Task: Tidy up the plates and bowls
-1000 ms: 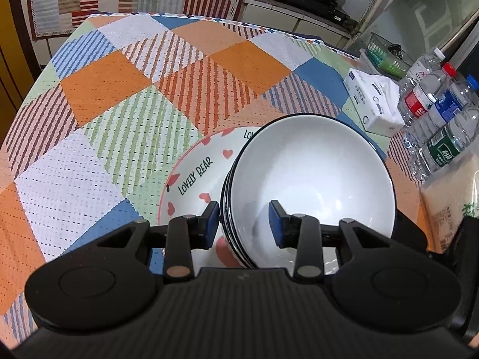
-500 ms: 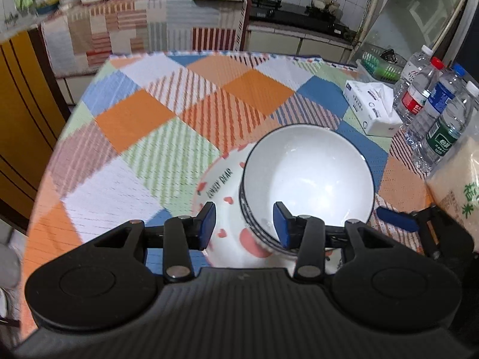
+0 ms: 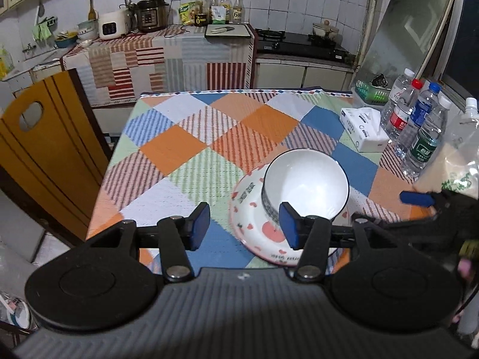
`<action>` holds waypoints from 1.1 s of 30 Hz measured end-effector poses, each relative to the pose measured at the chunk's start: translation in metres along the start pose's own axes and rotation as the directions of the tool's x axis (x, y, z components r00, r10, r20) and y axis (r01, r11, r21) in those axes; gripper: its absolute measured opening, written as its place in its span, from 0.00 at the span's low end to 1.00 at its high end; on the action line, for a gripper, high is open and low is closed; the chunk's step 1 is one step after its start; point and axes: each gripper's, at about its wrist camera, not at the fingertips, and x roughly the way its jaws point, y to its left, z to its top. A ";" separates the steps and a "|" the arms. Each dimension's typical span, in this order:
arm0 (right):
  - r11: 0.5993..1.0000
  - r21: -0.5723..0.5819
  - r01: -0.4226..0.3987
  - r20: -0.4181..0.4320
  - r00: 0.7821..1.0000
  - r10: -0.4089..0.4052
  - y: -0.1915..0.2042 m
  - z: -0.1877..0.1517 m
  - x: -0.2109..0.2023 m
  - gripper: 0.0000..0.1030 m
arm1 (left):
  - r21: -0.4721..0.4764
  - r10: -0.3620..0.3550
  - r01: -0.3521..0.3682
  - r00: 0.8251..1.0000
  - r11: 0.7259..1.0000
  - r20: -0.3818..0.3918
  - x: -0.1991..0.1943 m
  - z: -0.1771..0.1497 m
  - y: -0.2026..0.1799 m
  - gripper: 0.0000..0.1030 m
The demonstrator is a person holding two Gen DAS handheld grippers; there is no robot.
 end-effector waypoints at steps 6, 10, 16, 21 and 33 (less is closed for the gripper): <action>0.999 0.024 0.037 -0.041 0.999 -0.036 0.009 0.007 -0.043 0.96 | 0.001 0.017 -0.017 1.000 1.000 0.008 -0.031 -0.012 0.008 0.48; 0.998 -0.002 0.057 -0.034 0.998 -0.057 0.020 0.006 -0.070 0.96 | -0.027 0.007 -0.007 1.000 1.000 -0.002 -0.038 -0.022 0.011 0.49; 0.994 -0.061 0.096 -0.026 0.995 -0.098 0.038 -0.004 -0.095 0.95 | -0.054 0.009 -0.011 0.999 0.999 -0.031 -0.041 -0.038 0.012 0.51; 0.995 -0.047 0.086 -0.037 0.995 -0.088 0.042 -0.007 -0.102 0.95 | -0.056 0.016 -0.018 0.999 0.998 -0.038 -0.041 -0.046 0.011 0.54; 0.995 -0.022 0.094 -0.073 0.993 -0.095 0.038 -0.016 -0.098 0.95 | -0.054 0.012 -0.013 0.999 0.998 -0.030 -0.038 -0.053 0.002 0.76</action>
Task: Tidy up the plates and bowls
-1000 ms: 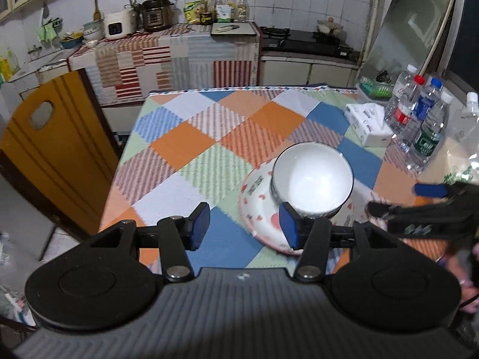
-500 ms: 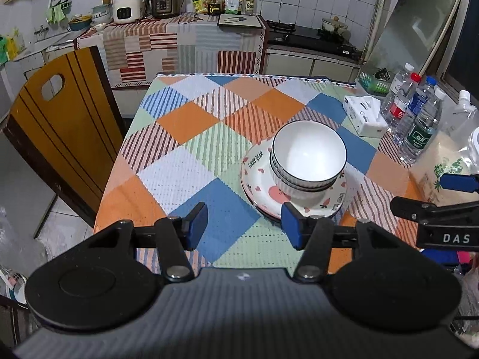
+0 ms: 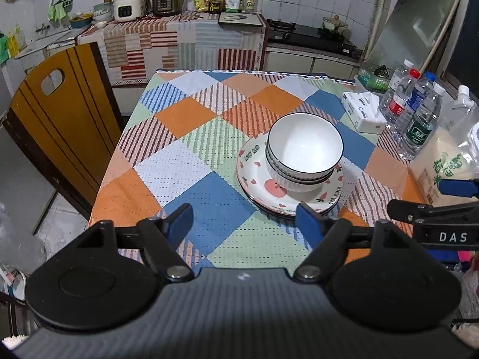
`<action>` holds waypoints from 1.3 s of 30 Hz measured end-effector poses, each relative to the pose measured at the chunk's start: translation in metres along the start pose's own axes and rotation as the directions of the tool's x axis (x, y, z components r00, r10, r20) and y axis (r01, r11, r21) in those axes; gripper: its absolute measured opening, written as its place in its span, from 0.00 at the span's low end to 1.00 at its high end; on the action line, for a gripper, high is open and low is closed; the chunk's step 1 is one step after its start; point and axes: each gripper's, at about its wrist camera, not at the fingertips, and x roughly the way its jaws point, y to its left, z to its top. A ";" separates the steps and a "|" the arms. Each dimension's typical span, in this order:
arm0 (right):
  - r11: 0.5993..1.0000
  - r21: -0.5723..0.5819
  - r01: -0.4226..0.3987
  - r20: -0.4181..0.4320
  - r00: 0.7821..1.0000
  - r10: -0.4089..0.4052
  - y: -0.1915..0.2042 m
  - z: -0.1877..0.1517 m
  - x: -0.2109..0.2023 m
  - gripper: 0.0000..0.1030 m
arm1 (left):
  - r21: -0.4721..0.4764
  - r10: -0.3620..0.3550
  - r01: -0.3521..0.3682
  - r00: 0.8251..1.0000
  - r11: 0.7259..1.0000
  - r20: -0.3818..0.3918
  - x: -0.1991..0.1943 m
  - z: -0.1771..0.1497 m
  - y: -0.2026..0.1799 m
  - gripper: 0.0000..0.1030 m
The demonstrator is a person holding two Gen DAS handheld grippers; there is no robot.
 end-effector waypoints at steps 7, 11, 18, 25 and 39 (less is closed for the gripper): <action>1.000 -0.009 0.009 0.008 1.000 -0.009 0.002 -0.004 0.001 0.95 | 0.021 0.041 -0.042 0.999 0.999 0.031 0.002 -0.005 -0.004 0.90; 1.000 0.002 0.021 0.011 1.000 -0.021 0.000 -0.003 0.002 0.95 | 0.009 0.040 -0.040 0.998 0.999 0.044 0.002 -0.005 -0.001 0.92; 0.999 -0.017 0.046 0.019 0.999 -0.046 0.003 -0.006 0.003 0.95 | 0.016 0.034 -0.034 0.998 0.999 0.050 0.003 -0.006 -0.002 0.93; 0.998 -0.018 0.067 0.033 0.997 -0.066 0.003 -0.007 0.002 0.95 | 0.030 0.059 -0.059 0.998 0.998 0.006 0.009 -0.004 -0.006 0.93; 0.997 -0.001 0.083 0.042 0.996 -0.083 -0.001 -0.006 0.003 0.95 | 0.022 0.082 -0.083 0.995 0.996 0.047 0.007 -0.008 -0.006 0.93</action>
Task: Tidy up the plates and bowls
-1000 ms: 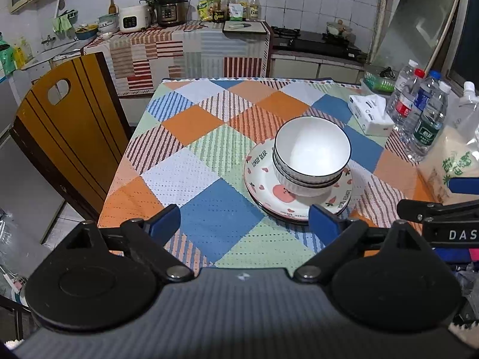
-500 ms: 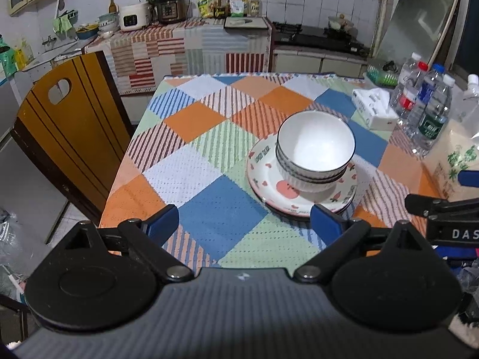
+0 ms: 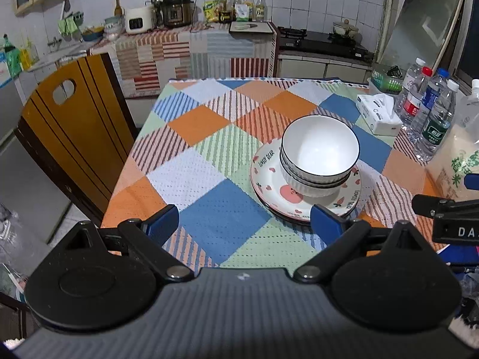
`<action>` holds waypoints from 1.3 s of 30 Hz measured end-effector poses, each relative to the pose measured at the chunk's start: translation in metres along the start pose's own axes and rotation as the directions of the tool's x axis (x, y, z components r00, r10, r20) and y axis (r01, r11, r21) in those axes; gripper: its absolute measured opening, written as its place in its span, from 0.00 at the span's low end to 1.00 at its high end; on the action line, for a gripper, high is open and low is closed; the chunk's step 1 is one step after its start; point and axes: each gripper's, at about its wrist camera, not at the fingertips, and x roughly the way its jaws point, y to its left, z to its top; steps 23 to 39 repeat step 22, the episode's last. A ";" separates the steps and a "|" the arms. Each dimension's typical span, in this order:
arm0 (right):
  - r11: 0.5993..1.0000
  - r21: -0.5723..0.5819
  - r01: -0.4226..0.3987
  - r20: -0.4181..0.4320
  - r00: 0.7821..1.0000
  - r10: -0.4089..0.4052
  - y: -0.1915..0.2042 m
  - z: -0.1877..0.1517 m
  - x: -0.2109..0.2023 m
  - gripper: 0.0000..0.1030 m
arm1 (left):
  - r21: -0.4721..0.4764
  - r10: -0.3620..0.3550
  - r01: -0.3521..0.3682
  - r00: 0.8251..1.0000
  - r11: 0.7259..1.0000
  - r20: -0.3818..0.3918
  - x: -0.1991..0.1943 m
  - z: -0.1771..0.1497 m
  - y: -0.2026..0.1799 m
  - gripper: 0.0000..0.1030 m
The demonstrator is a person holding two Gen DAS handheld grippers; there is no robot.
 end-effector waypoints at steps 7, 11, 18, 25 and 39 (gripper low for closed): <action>1.000 0.003 0.000 -0.009 1.000 0.000 0.000 -0.001 0.003 0.95 | 0.015 0.009 -0.009 1.000 1.000 0.007 -0.002 0.000 -0.003 0.93; 1.000 0.006 0.000 -0.014 1.000 0.000 -0.001 -0.001 0.004 0.95 | 0.008 0.007 -0.007 1.000 1.000 0.005 -0.002 0.000 -0.003 0.93; 1.000 0.010 0.002 -0.023 1.000 -0.001 -0.002 -0.003 0.006 0.95 | 0.011 0.011 -0.011 1.000 1.000 0.008 -0.003 0.000 -0.004 0.93; 1.000 0.009 0.001 -0.026 1.000 0.000 -0.002 -0.003 0.006 0.95 | 0.016 0.021 -0.021 1.000 1.000 0.011 -0.004 -0.001 -0.005 0.93; 1.000 0.009 0.001 -0.026 1.000 0.000 -0.002 -0.003 0.006 0.95 | 0.016 0.021 -0.021 1.000 1.000 0.011 -0.004 -0.001 -0.005 0.93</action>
